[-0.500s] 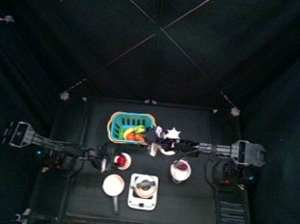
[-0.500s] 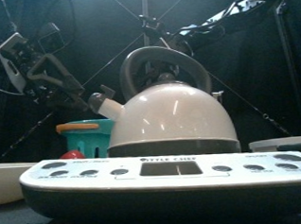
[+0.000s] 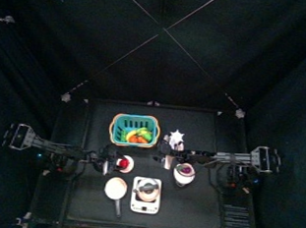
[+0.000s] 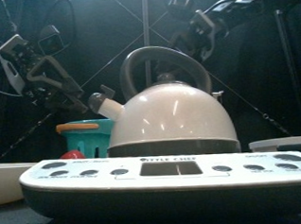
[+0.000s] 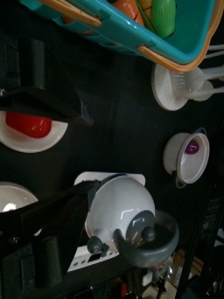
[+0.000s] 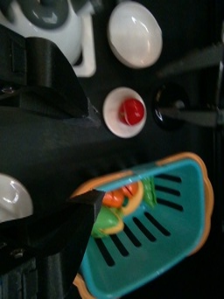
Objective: Grab eggplant
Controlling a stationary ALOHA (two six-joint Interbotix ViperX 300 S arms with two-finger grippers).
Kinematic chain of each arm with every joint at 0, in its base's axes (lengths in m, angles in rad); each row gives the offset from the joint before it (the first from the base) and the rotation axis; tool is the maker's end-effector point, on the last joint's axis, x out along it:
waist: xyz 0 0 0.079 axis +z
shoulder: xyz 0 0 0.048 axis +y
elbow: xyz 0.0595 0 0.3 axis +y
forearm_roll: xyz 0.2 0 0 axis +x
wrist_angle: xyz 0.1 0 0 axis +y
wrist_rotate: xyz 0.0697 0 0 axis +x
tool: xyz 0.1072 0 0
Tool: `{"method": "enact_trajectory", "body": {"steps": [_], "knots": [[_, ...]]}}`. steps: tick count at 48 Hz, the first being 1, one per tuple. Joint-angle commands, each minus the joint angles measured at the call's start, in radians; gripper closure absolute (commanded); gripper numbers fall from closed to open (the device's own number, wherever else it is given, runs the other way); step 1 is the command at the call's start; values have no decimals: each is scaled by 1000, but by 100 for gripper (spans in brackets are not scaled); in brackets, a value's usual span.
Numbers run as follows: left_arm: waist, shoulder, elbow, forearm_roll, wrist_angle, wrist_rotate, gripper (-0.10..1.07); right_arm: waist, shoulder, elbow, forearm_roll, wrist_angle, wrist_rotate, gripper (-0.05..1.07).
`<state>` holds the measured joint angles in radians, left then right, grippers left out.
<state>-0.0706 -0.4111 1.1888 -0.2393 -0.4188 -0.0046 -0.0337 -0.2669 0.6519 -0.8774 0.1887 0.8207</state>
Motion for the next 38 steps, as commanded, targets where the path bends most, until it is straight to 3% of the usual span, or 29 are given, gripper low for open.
{"method": "enact_trajectory", "body": {"steps": [1,8,17,28,38], "knots": [[2,-2,-15,-2,-3,0,9,71,-120,64,46,71,3,10],[2,-2,-20,-2,-3,0,9,156,-222,178,155,193,5,10],[2,-3,-23,-2,-3,0,9,206,-295,278,305,293,5,11],[2,-2,-28,-2,-3,2,9,225,-278,334,434,345,-5,11],[2,-3,-29,-3,-3,2,9,244,-241,342,463,348,-5,11]]}}
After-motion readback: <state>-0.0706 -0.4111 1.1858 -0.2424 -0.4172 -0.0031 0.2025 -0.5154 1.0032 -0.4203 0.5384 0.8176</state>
